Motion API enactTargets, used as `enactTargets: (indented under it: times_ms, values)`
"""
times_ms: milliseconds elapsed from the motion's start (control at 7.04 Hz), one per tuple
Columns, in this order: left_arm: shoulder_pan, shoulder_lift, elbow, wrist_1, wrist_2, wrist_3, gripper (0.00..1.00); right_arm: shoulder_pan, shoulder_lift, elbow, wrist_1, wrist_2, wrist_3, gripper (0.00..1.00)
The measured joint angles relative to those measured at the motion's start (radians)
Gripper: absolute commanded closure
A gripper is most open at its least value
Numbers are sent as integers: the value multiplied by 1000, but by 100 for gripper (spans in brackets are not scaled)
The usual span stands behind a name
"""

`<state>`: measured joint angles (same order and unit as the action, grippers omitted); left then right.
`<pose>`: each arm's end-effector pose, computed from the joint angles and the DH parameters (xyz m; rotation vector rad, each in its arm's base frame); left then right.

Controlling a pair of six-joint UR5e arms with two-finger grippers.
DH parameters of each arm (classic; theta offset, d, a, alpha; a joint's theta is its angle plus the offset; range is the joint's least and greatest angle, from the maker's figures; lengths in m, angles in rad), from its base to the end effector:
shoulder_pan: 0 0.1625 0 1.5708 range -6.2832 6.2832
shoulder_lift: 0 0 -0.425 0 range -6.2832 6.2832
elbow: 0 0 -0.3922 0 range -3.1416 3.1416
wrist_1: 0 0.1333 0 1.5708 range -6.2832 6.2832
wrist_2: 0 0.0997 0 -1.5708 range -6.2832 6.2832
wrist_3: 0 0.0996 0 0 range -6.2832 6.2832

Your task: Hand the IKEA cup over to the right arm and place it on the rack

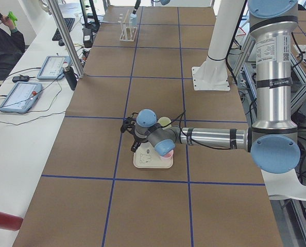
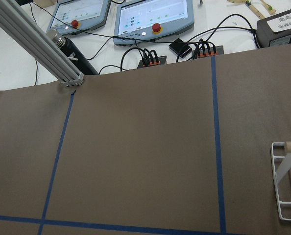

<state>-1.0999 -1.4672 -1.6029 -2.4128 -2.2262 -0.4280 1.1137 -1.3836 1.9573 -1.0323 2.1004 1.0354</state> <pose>0.1503 -0.4552 0.6005 0.3985 0.8837 0.2918 -0.1593 -0.5120 0.3159 0.4743 -1.0820 0.2153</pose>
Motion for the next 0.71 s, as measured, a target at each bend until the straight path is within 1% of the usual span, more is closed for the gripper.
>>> enactTargets:
  times_ms: [710]
  values:
    - [7,3,-4,-2,5,0,17,0,-1,-2,-2,1,-2,0]
